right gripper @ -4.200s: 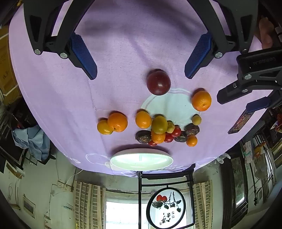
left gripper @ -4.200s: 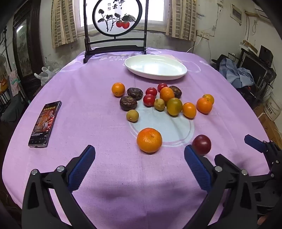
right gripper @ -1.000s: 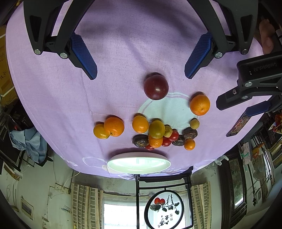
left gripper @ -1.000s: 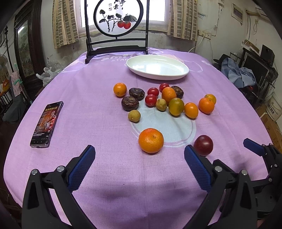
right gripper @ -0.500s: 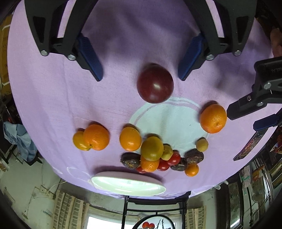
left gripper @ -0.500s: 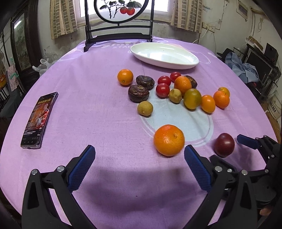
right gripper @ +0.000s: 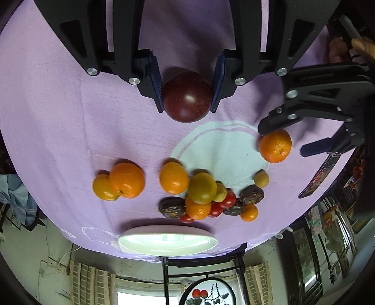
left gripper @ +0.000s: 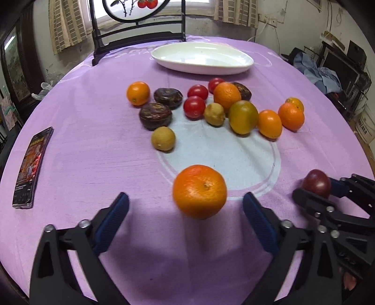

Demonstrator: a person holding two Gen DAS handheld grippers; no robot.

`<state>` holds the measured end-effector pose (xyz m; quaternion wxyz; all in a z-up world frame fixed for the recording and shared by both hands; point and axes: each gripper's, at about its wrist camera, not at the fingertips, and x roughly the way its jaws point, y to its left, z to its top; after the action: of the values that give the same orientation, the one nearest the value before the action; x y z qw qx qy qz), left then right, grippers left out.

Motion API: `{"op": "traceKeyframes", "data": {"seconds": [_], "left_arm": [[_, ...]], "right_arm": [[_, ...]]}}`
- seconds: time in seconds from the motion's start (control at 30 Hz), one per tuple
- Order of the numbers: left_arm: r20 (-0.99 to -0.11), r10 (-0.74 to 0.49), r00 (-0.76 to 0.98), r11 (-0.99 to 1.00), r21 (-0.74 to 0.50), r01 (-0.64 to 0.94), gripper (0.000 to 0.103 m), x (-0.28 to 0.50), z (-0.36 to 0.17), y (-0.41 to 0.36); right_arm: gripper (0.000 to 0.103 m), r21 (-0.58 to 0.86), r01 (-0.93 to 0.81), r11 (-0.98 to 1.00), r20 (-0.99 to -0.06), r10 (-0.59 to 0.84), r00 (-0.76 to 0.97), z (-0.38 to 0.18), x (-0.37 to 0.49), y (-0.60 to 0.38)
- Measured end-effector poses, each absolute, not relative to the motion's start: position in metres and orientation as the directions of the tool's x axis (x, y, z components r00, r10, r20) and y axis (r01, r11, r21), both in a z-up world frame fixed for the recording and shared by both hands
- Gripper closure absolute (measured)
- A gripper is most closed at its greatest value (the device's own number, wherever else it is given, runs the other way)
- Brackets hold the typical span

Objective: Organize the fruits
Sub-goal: 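Carry the orange in the left tool while the right tool carries the dark plum to the plate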

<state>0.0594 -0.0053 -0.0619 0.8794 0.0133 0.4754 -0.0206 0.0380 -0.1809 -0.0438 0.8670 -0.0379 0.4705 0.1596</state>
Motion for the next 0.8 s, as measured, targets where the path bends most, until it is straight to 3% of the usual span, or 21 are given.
{"op": "traceKeyframes", "data": {"seconds": [0.07,0.1,0.13,0.3,0.47,0.63,0.8], "left_arm": [[-0.836,-0.034,0.547,0.999,-0.007,0.052,0.044,0.062,-0.064,-0.008],[-0.832,-0.050,0.553,0.998,-0.020,0.060,0.058,0.063,-0.063,-0.009],[-0.829,-0.059,0.556,0.997,-0.025,0.068,0.060,0.063,-0.063,-0.010],[-0.825,-0.078,0.560,0.995,-0.032,0.091,0.061,0.062,-0.058,-0.012],[-0.779,-0.096,0.619,0.988,0.001,0.155,0.061,0.072,-0.020,-0.015],[-0.718,-0.053,0.694,0.989,0.060,0.137,0.061,0.154,0.025,-0.011],[-0.770,-0.028,0.638,0.995,0.039,0.091,0.061,0.260,0.011,-0.007]], "right_arm": [[0.064,0.090,-0.305,0.948,-0.825,0.242,0.510,-0.044,0.038,-0.187],[0.064,0.098,-0.303,0.948,-0.823,0.248,0.511,-0.044,0.038,-0.191],[0.064,0.101,-0.303,0.948,-0.821,0.252,0.513,-0.044,0.038,-0.192],[0.064,0.132,-0.321,0.938,-0.809,0.289,0.512,-0.037,0.042,-0.197],[0.064,0.129,-0.357,0.925,-0.780,0.317,0.539,-0.009,0.067,-0.194],[0.064,0.030,-0.388,0.921,-0.720,0.289,0.630,0.029,0.135,-0.177],[0.064,-0.016,-0.365,0.931,-0.735,0.236,0.635,0.020,0.233,-0.156]]}}
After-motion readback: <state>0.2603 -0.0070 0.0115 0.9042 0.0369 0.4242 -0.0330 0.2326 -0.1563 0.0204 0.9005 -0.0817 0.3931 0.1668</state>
